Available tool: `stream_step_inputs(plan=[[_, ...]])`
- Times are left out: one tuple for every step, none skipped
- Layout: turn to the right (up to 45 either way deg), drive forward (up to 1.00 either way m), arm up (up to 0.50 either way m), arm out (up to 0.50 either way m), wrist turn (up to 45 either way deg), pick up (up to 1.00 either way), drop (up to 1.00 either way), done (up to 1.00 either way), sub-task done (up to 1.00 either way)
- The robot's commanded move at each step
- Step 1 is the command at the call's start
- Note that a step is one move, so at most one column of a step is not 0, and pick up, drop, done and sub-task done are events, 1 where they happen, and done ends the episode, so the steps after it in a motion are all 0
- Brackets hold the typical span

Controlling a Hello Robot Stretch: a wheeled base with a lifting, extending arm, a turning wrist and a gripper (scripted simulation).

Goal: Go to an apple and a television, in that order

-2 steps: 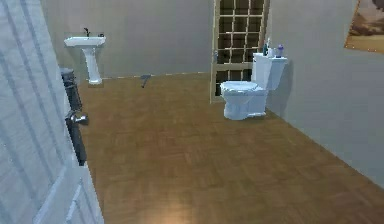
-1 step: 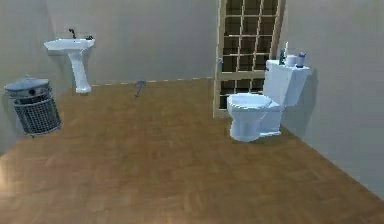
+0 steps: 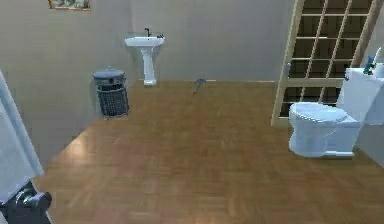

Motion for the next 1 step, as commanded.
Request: stream_step_inputs(plan=[[0.0, 1.00, 0.00, 0.00, 0.0, 0.00, 0.00, 0.00, 0.00]])
